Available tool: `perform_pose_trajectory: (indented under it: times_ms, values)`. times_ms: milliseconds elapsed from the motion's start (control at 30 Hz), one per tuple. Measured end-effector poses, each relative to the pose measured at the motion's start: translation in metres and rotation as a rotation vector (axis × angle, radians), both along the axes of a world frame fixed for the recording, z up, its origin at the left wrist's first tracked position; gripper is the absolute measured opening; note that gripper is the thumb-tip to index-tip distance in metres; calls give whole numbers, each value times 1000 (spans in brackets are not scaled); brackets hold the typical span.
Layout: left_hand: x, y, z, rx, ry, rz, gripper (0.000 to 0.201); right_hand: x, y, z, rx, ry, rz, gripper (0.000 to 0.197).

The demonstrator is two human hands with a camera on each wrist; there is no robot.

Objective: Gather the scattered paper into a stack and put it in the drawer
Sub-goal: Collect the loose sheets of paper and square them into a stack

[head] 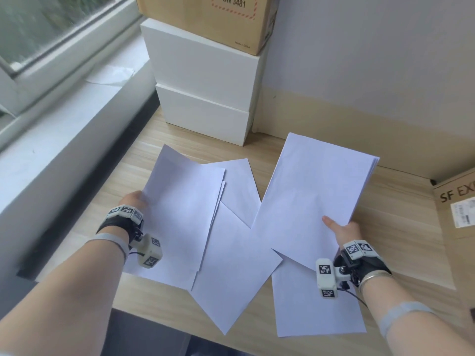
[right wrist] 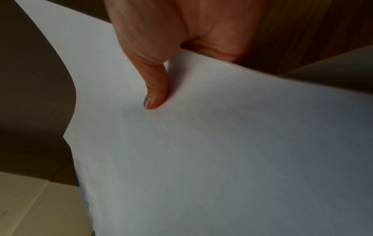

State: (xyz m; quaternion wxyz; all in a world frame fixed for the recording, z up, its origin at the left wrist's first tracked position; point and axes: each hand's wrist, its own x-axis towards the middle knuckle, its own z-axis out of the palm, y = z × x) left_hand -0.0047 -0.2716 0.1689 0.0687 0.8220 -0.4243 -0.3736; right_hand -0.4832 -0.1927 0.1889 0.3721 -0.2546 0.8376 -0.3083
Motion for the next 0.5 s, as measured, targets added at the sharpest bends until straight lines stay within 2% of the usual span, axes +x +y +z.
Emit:
perform_pose_trajectory:
  times_ms: [100, 167, 333, 433, 500]
  values:
    - [0, 4, 1, 29, 34, -11, 22, 1, 0, 3, -15, 3, 14, 49]
    - [-7, 10, 8, 82, 7, -35, 26, 0, 1, 5, -24, -1, 22, 50]
    - [-27, 31, 12, 255, -183, -241, 37, -3, 0, 8, -39, -23, 12, 49]
    - [-44, 48, 16, 373, -285, -395, 35, -5, 0, 9, -52, -32, 18, 45]
    - [-61, 59, 20, 395, -342, -425, 32, -5, 2, 10, -56, -40, 27, 38]
